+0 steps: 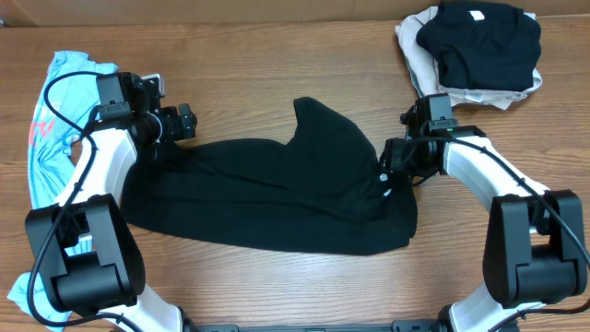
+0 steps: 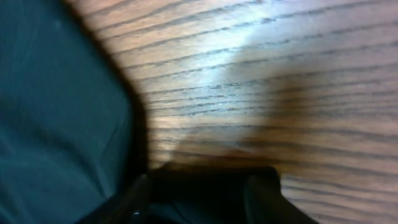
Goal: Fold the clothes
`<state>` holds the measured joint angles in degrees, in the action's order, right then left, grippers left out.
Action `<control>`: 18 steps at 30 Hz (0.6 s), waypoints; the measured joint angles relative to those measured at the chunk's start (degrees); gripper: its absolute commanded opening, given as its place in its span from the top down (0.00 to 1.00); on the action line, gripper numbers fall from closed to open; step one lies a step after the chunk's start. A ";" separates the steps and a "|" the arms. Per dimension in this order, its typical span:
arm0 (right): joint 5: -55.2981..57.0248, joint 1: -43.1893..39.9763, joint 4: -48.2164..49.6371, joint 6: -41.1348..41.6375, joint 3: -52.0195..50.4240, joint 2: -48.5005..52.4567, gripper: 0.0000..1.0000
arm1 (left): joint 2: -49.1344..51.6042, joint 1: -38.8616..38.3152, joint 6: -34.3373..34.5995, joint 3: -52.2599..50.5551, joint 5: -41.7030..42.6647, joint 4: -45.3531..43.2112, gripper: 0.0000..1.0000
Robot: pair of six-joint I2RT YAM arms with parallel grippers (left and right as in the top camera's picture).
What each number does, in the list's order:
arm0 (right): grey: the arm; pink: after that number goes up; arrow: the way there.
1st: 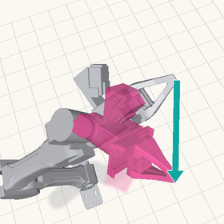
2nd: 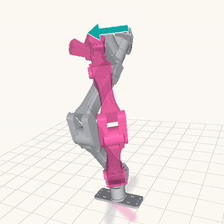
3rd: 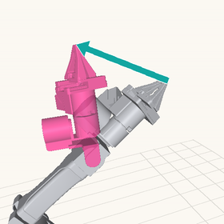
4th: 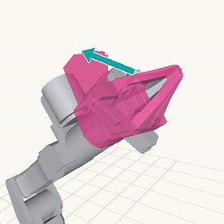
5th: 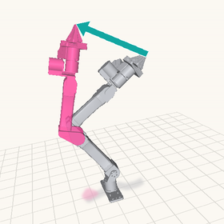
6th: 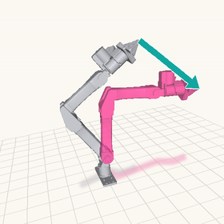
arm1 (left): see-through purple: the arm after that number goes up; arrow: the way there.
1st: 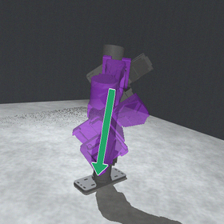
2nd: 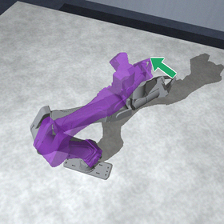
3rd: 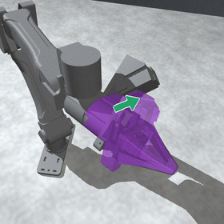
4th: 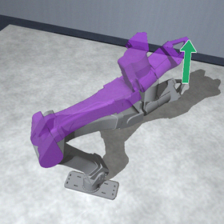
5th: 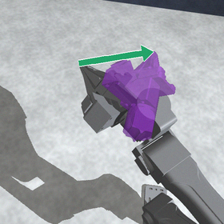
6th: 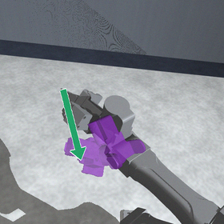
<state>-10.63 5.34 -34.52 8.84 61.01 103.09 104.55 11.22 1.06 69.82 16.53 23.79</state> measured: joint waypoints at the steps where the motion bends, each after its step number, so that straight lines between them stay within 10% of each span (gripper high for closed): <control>1: -0.09 0.00 0.09 0.04 -0.39 0.00 0.52 | 0.00 0.00 0.00 0.00 0.02 0.00 0.08; 12: 0.00 0.00 2.03 0.46 -3.04 0.07 0.94 | 0.00 0.00 0.00 0.00 0.00 0.39 0.09; 18: 4.83 -0.28 2.99 5.31 -3.21 0.07 0.96 | 0.00 0.00 0.00 0.00 0.00 0.90 0.10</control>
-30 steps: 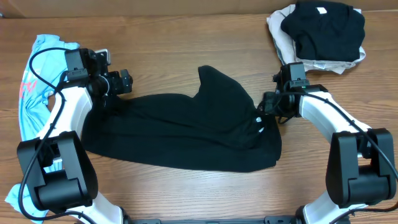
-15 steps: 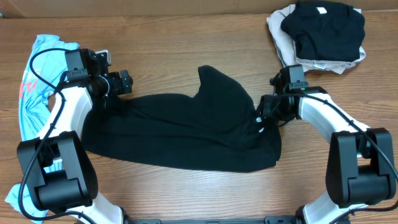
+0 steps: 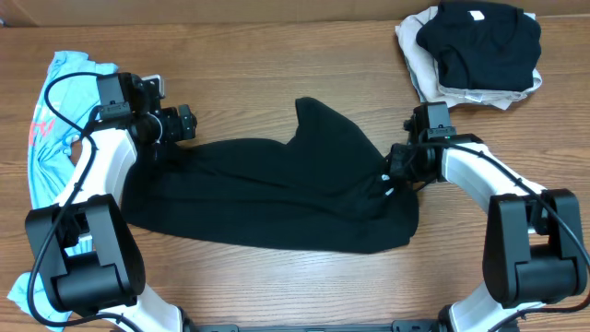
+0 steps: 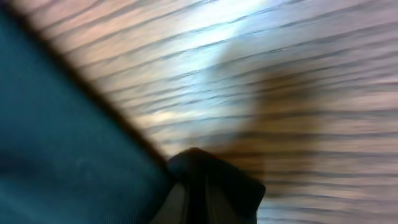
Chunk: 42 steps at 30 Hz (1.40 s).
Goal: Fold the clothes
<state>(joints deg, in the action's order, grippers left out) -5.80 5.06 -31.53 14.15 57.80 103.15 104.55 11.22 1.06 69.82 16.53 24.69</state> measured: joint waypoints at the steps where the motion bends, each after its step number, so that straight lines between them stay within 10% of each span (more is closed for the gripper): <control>1: 1.20 -0.37 0.15 0.92 -0.02 0.00 0.96 | 0.00 0.00 -0.02 0.00 0.00 0.13 0.10; 9: 4.94 -8.24 -0.04 5.62 0.00 -0.02 0.93 | 0.00 0.00 0.00 0.00 -0.09 0.35 0.12; 15: 3.02 -12.92 -5.11 4.94 1.77 -0.02 0.46 | 0.00 0.00 -0.02 0.00 -0.24 0.31 0.21; 22: 1.99 -11.72 -19.39 0.83 11.69 -0.04 0.18 | 0.04 -1.55 -1.60 0.22 -4.24 0.44 0.26; 42: -1.33 -3.34 -36.39 -6.27 35.63 -1.05 0.20 | 12.39 -7.87 -4.46 12.48 -13.40 11.37 0.21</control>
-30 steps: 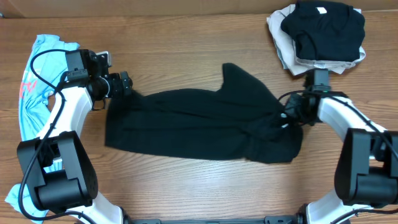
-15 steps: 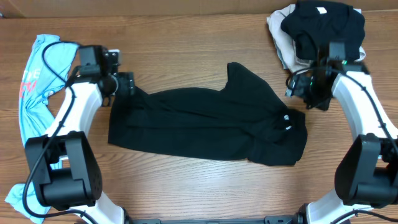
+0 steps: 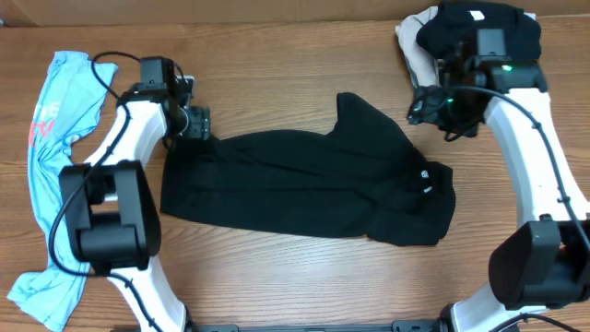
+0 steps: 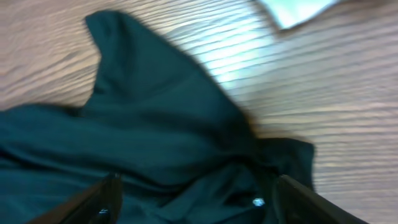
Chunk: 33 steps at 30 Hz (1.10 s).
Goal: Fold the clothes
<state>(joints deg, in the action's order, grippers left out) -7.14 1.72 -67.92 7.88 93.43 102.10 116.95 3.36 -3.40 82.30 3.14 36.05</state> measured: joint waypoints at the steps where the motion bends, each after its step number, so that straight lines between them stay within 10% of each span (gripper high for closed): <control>1: 0.04 1.18 0.33 -0.09 0.00 0.00 0.20 | 0.79 0.00 0.00 0.09 -0.02 -0.02 0.23; 14: 1.16 6.56 6.10 -0.26 0.00 0.00 0.27 | 4.42 -0.28 0.44 1.14 0.42 -4.31 0.45; 21: 1.29 6.56 7.32 -0.20 0.00 0.00 0.33 | 5.11 -1.81 0.57 1.97 1.03 -3.96 0.96; 33: 1.42 6.56 17.57 -0.26 0.04 0.20 0.34 | 6.08 -1.33 4.15 17.38 0.92 12.57 0.96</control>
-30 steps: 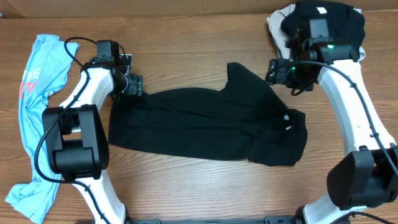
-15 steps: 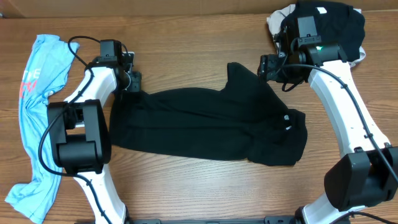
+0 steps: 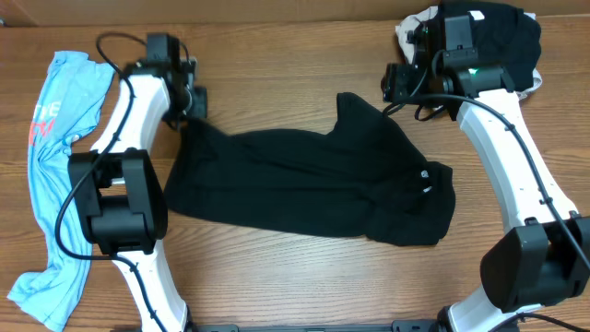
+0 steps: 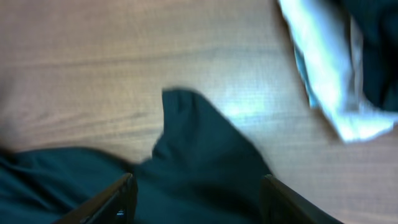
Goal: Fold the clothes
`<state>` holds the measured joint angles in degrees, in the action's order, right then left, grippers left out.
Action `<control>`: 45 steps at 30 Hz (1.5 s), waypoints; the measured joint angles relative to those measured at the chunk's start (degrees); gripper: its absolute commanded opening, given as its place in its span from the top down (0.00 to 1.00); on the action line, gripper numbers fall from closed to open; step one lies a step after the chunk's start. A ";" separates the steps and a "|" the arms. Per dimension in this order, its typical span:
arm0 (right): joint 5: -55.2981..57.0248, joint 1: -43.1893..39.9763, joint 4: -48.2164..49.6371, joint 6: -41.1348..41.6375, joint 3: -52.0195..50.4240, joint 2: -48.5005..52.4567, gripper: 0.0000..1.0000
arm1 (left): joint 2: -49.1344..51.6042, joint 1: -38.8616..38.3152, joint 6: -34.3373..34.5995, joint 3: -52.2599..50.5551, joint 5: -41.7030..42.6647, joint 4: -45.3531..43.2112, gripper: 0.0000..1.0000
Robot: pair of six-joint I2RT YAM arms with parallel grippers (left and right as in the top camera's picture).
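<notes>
A black garment point(image 3: 304, 189) lies spread and wrinkled across the middle of the table, with a peak point(image 3: 348, 100) pointing to the far side. My left gripper point(image 3: 189, 103) is at its far left corner, shut on the cloth, which is drawn up toward it. My right gripper point(image 3: 395, 85) hovers open just right of the peak. In the right wrist view the peak point(image 4: 186, 106) lies ahead of that gripper point(image 4: 198, 182), whose fingers point(image 4: 121, 196) stand wide apart over the black cloth with nothing between them.
A light blue shirt point(image 3: 51, 138) lies along the left edge of the table. At the far right corner sits a stack of folded clothes point(image 3: 479, 41), black on top of white; its white cloth point(image 4: 329, 81) shows in the right wrist view. Bare wood surrounds the garment.
My right gripper moved left from beside the folded stack to near the garment's peak, still open. My left gripper moved farther back, and the garment's left corner was drawn with it.
At first my right gripper was low at the garment's right edge with its fingers apart, then shut there. Later the garment lay farther right, and the right gripper was open and raised near the stack. The left gripper has stayed at the garment's left corner throughout.
</notes>
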<state>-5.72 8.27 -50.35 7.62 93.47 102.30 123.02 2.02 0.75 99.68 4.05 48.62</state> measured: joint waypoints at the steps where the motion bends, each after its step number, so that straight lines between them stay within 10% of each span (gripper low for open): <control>1: 0.00 0.00 1.29 0.02 0.09 0.31 0.34 | 0.00 0.00 0.37 2.97 0.00 1.90 0.96; 27: 4.20 6.75 19.61 -4.96 0.33 25.14 0.24 | 0.00 0.00 0.81 14.10 -0.11 13.46 0.95; 40: 8.74 6.75 27.54 -5.86 0.35 28.50 0.57 | 0.00 0.00 0.81 8.66 -2.40 10.73 0.95; 45: 9.27 6.78 30.27 -6.01 0.37 28.59 0.93 | 0.00 0.00 0.81 8.52 -2.62 9.44 0.94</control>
<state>3.55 15.05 -20.08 1.61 93.84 130.89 123.02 2.02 1.56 108.20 1.43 58.06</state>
